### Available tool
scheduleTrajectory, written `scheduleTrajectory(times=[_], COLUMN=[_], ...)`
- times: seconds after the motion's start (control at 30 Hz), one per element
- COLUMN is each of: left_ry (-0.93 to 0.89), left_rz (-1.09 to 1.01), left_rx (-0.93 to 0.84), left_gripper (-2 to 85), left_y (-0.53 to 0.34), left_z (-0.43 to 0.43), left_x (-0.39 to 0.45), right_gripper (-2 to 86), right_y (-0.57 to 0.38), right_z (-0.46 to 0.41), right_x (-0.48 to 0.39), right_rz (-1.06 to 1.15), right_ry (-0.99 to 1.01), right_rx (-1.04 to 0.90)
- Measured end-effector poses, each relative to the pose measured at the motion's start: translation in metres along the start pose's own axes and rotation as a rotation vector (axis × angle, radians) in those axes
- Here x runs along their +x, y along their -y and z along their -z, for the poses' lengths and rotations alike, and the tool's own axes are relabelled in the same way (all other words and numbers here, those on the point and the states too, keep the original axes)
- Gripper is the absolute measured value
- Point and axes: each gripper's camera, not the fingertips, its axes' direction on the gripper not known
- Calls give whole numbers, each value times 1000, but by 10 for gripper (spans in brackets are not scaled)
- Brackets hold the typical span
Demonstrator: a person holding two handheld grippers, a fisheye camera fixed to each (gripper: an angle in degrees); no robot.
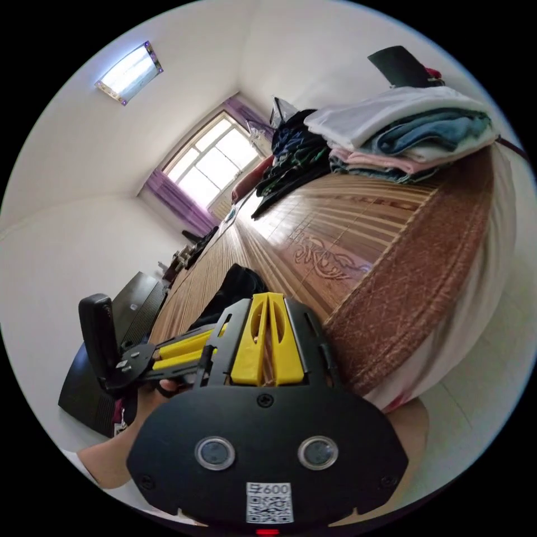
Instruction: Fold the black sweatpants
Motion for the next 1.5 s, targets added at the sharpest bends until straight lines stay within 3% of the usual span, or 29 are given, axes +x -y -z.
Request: scheduleTrajectory(times=[0.1, 0.17, 0.23, 0.37, 0.5, 0.63, 0.8, 0.93, 1.0, 1.07, 1.13, 1.2, 1.3, 1.4, 1.43, 1.5], left_ry=[17, 7, 10, 128, 141, 30, 64, -103, -139, -121, -82, -67, -57, -62, -50, -46], left_rz=[-72, -111, -86, -54, 61, 97, 252, 247, 229, 188, 180, 167, 189, 197, 180, 140], left_rx=[16, 2, 65, 195, 98, -214, -157, -135, -140, -149, -128, -125, -122, -189, -215, -239], left_gripper=[100, 114, 102, 32, 13, 9, 7, 8, 9, 9, 9, 8, 8, 8, 9, 9], left_y=[-38, -62, -85, -117, -69, -23, -18, -4, 3, 14, 24, 37, 58, 84, 98, 121], left_z=[-19, -32, -24, -3, -31, -112, -102, -90, -87, -80, -63, -45, -22, -27, -30, -28], left_x=[-13, -26, -45, -109, -207, -305, -374, -402, -403, -402, -406, -415, -437, -447, -446, -442], right_gripper=[-9, -9, -9, -9, -9, -9, -8, -8, -9, -9, -9, -9, -9, -9, -9, -9], right_y=[-4, 8, 10, 1, -9, -13, -17, -23, -17, -11, -20, -20, -4, 12, 3, -8], right_z=[11, -28, -57, -65, -73, -83, -97, -106, -104, -144, -173, -169, -167, -202, -228, -231], right_x=[-21, -43, -44, -48, -64, -64, -68, -78, -83, -104, -119, -126, -132, -134, -124, -111], right_rz=[137, 281, 266, 230, 272, 246, 226, 252, 270, 367, 462, 462, 421, 446, 466, 459], right_ry=[99, 151, 124, 95, 44, 71, -8, -20, 77, 155, 75, 64, 202, 87, -52, -47], right_rx=[82, -162, -317, -297, -284, -287, -285, -252, -204, -439, -571, -525, -457, -460, -568, -531])
